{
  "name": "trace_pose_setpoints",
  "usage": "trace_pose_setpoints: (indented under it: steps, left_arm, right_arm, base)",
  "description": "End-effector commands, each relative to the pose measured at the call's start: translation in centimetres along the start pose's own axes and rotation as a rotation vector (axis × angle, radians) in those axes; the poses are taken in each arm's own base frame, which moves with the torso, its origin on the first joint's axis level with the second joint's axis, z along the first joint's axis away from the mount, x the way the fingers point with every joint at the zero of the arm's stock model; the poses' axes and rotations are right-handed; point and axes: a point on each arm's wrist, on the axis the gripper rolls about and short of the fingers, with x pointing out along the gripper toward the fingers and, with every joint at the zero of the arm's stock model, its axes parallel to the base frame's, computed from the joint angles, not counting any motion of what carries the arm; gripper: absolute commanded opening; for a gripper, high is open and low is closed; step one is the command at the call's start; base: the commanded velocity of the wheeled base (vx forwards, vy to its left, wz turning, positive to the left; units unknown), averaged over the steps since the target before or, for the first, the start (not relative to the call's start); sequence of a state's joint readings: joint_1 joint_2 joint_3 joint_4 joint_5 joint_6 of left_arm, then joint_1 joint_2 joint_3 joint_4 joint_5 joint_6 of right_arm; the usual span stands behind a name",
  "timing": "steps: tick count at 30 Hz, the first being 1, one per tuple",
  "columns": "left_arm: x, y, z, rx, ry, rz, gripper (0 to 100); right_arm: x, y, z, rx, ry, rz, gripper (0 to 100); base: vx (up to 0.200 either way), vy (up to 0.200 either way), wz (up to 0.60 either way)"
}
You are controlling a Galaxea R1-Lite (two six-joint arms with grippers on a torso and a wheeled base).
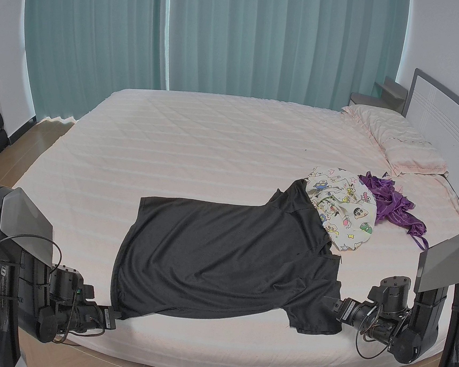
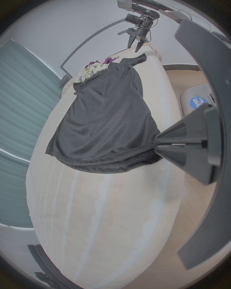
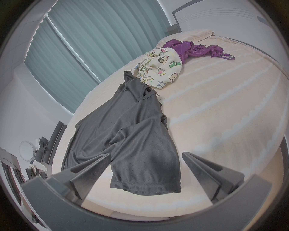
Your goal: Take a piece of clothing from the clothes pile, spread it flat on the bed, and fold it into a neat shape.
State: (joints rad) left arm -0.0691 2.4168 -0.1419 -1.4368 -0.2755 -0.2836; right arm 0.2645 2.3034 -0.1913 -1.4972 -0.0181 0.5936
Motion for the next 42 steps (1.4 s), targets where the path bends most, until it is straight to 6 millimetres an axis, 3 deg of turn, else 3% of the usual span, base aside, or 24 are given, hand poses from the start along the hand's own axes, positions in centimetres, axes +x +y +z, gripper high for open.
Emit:
trace_pose_setpoints:
  steps: [1, 7, 12, 21, 22, 36, 37, 42]
  left_arm:
    - [-0.6, 0.1, -0.3, -0.008, 0.003, 0.007, 0]
    - [-3.0, 0.1, 0.5, -0.019, -0.076, 0.01, 0]
    - [-3.5, 0.9, 0.8, -0.052, -0.094, 0.02, 0]
    - [-4.0, 0.7, 0.6, -0.063, -0.077, -0.037, 0]
    - [-4.0, 0.7, 0.6, -0.063, -0.077, -0.037, 0]
    - [-4.1, 1.0, 1.0, -0.099, -0.099, -0.031, 0]
    - [-4.4, 1.2, 1.4, -0.103, -0.122, -0.029, 0]
    - [-4.9, 1.3, 1.5, -0.11, -0.128, -0.056, 0]
  right_arm:
    - [-0.2, -0.2, -0.5, -0.005, 0.024, -0.011, 100]
    - [-0.1, -0.8, -1.8, -0.038, 0.086, -0.04, 100]
    - [0.0, -1.1, -2.5, -0.054, 0.124, -0.045, 100]
    - [0.0, -1.3, -3.7, -0.058, 0.195, -0.036, 100]
    - [0.1, -1.3, -3.7, -0.058, 0.195, -0.036, 0]
    - [-2.0, -1.5, -3.8, -0.07, 0.212, -0.048, 0]
    - [-3.2, -1.5, -3.5, -0.08, 0.21, -0.045, 0]
    - [-4.1, -1.4, -2.9, -0.084, 0.213, -0.057, 0]
  base:
    - [0.0, 0.0, 0.0]
    - [0.0, 0.0, 0.0]
    - [0.0, 0.0, 0.0]
    - [0.0, 0.0, 0.0]
    - [0.0, 0.0, 0.0]
    - [0.0, 0.0, 0.0]
    - [0.0, 0.0, 0.0]
    - [0.0, 0.0, 0.0]
